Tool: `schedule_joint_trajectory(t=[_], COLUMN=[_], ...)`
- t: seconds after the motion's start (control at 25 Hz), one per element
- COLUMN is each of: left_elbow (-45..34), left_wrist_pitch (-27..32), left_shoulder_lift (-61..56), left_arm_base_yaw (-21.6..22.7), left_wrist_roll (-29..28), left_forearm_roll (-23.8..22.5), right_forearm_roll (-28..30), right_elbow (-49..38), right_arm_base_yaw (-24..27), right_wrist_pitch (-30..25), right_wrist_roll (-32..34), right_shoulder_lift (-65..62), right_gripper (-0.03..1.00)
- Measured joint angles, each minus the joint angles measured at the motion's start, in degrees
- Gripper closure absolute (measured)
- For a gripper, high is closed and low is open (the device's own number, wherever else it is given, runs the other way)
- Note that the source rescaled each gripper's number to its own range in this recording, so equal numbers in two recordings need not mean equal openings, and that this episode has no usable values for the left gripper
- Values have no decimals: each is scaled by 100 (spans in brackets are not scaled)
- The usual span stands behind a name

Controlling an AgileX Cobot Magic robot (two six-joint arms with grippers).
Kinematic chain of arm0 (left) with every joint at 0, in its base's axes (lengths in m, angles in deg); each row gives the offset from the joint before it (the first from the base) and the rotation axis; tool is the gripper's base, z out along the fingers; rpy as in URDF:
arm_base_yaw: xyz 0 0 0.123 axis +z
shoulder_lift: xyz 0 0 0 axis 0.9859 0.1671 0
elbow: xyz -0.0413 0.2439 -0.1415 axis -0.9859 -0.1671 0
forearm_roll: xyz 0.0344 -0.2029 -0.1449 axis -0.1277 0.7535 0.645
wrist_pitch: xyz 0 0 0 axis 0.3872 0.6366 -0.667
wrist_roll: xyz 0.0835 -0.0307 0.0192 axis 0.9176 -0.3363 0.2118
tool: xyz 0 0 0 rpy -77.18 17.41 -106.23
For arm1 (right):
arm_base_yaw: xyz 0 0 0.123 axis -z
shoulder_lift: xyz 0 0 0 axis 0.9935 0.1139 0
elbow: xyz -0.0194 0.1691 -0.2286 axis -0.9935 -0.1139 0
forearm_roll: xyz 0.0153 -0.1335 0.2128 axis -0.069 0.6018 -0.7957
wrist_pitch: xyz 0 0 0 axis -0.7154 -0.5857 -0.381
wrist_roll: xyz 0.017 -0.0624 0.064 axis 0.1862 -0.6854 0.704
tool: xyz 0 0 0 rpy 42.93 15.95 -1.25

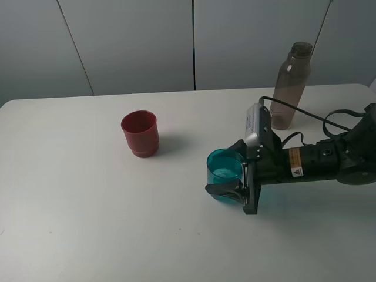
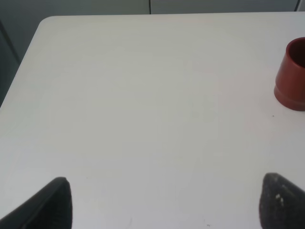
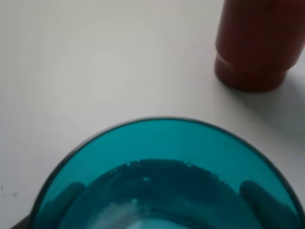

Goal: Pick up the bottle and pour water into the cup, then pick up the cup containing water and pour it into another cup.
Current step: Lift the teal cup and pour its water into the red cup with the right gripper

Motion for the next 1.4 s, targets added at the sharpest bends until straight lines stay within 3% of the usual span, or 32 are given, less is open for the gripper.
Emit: schedule_joint_trajectory(t=[0.48, 0.68, 1.0, 1.24, 1.4], left_elbow=[0, 0, 0, 0, 0], left_wrist_pitch=[0, 0, 0, 0, 0], left_shoulder_lift=[0, 0, 0, 0, 0], left_arm_base_yaw=[0, 0, 0, 0, 0], left_wrist_roll=[0, 0, 0, 0, 0], left_forearm_roll=[0, 0, 0, 0, 0], right_forearm_roll=[-435, -990, -1856, -1938, -1909], right_elbow=[-10, 180, 1283, 2243, 2768], right_arm_base_yaw=[0, -465, -1286, -1558, -1584], right_wrist_pitch=[-517, -1296, -2324, -3161, -3312], right_wrist_roll=[1320, 1872, 2553, 3114, 3542], right_shoulder_lift=[-1470, -1882, -1943, -1835, -1460], right_gripper=[92, 92, 92, 92, 92])
